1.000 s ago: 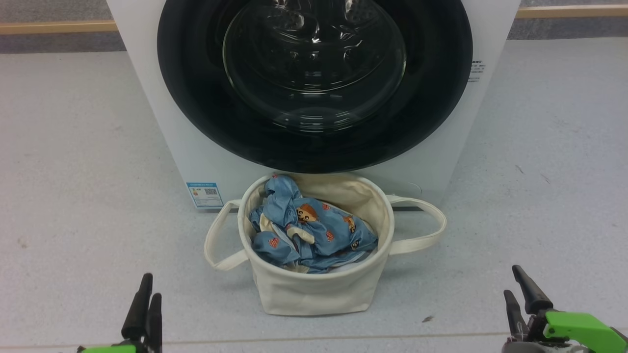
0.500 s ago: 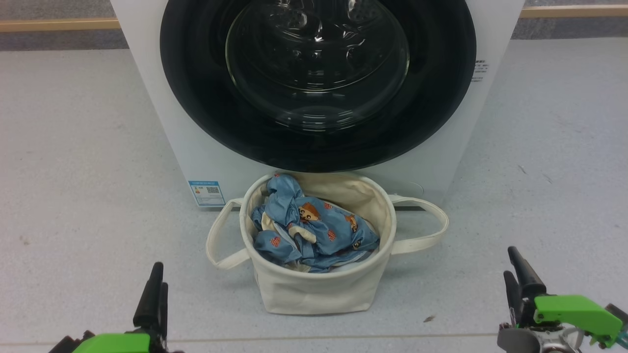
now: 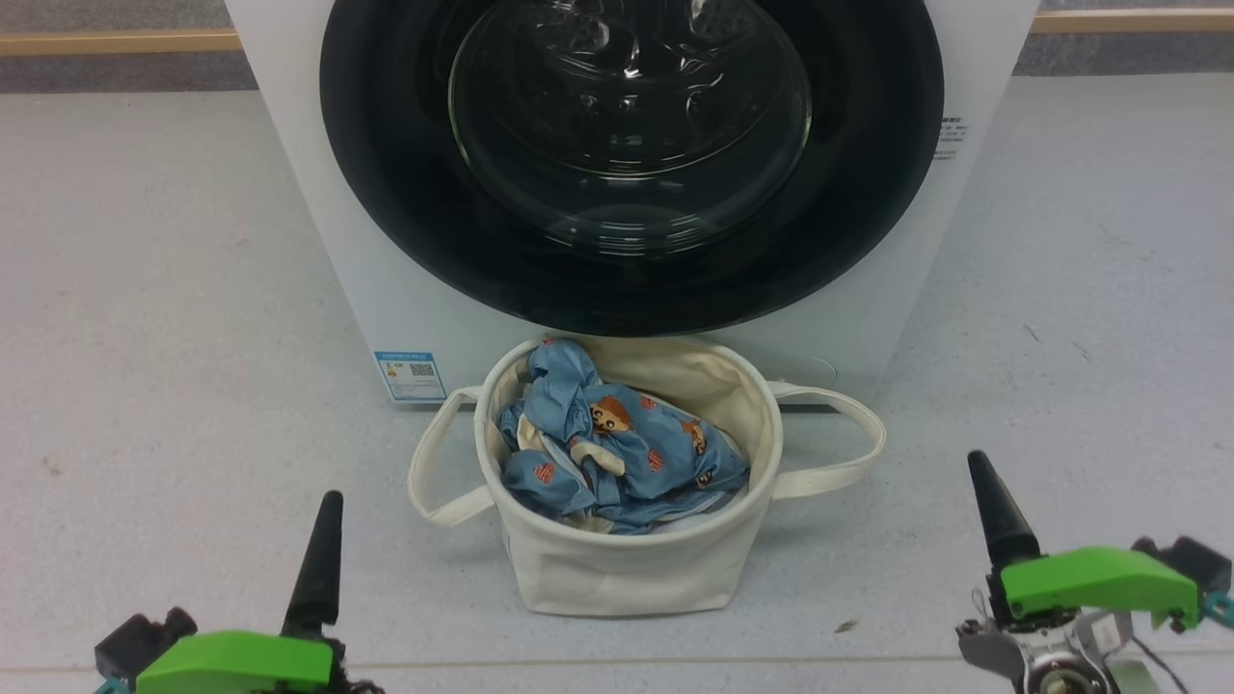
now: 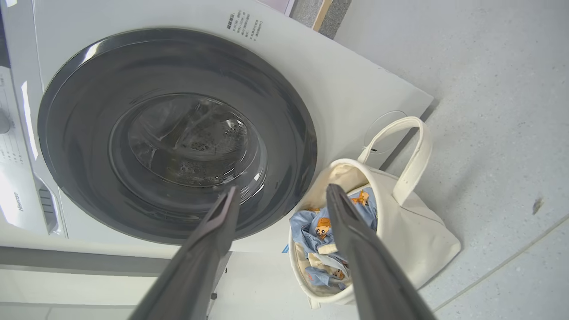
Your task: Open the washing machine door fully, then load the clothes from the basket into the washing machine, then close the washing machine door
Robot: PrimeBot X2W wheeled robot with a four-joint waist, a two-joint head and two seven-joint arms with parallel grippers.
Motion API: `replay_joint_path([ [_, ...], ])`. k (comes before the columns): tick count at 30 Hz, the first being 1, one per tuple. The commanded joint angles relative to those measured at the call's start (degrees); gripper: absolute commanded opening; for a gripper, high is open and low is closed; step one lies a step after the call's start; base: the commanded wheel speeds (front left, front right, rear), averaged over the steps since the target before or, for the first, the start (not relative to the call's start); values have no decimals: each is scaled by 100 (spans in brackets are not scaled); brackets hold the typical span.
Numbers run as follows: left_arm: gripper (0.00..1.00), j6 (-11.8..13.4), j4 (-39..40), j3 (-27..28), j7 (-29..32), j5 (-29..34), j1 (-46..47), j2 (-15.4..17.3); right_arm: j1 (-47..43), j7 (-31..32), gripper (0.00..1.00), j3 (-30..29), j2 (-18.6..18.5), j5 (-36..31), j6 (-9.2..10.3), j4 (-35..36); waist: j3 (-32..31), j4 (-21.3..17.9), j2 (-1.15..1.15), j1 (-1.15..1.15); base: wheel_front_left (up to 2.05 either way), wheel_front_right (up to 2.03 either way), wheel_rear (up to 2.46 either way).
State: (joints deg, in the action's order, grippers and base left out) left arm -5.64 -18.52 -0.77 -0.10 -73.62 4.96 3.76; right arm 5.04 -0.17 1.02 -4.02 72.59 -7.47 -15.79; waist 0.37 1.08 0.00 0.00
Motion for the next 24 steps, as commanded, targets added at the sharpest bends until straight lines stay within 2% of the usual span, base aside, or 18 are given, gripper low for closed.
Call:
replay_joint_path([
  [1, 100, -57, 228, 62, -63, 266, 322, 92, 401, -90, 100, 120, -134, -239, -1, 263, 1, 6, 0, 0, 0, 0, 0],
  [24, 100, -138, 94, 45, -448, 1965, 525, 60, 730, -466, 100, 732, -536, -1729, -2, 397, 15, 121, 0, 0, 0, 0, 0],
])
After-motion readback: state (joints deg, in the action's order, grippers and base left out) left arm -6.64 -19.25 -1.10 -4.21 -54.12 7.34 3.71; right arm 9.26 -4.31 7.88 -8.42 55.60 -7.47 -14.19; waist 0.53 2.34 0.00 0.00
